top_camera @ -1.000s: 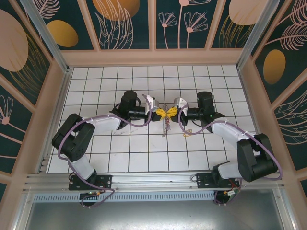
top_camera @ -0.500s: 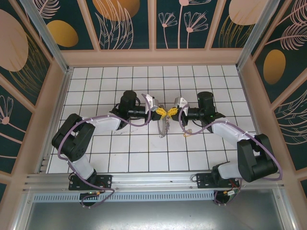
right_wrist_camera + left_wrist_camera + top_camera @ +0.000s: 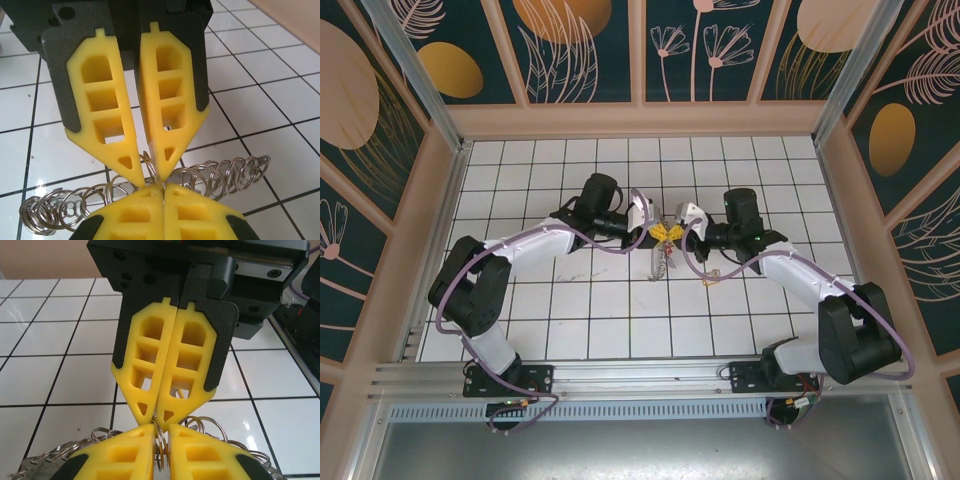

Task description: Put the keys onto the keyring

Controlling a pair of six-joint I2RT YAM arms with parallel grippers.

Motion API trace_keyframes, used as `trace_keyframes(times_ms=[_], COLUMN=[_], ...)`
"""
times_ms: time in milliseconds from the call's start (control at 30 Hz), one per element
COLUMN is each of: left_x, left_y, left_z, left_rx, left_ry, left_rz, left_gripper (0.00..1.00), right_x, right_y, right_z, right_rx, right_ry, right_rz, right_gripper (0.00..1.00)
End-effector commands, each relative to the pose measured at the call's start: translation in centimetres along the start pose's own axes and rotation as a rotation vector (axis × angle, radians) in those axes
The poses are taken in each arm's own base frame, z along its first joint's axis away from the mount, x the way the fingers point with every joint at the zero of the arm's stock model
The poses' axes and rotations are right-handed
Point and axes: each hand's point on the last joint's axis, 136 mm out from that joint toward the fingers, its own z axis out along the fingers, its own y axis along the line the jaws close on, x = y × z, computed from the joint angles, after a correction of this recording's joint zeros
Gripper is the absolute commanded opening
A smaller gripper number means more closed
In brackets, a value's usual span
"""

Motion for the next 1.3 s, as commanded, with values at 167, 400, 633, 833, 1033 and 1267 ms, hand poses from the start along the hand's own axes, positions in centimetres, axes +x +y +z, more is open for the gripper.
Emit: trace_keyframes(times_ms=[167, 400, 633, 833, 1033, 1267], left_x=[2.0, 2.6, 2.7, 2.4, 1.9, 0.8], left_y=[-0.4, -0.3, -0.5, -1.0, -1.6, -1.5], left_z=[0.8, 0.9, 1.3, 1.4, 1.3, 1.1], left_rx=[0.038, 0.028, 0.01, 0.003, 0.028, 0.036], left_ry=[0.099, 0.111, 0.015, -0.098, -0.188, -0.265], left_rz=[-0.001, -0.008, -0.001, -0.009, -0.022, -0.029], left_gripper=[0.01, 0.0, 0.0, 0.0, 0.0, 0.0], right_x=[-2.3, -1.9, 0.2, 1.9, 2.6, 2.3], right_y=[0.0, 0.2, 0.4, 0.7, 0.3, 0.4], right_z=[0.2, 0.0, 0.6, 1.5, 1.5, 1.4], right_rx=[0.0, 0.01, 0.008, -0.014, -0.013, -0.047], right_ry=[0.008, 0.02, 0.013, -0.013, -0.08, -0.113], right_rz=[-0.073, -0.074, -0.039, 0.011, 0.056, 0.078], right_gripper=[0.0, 0.0, 0.02, 0.08, 0.14, 0.16])
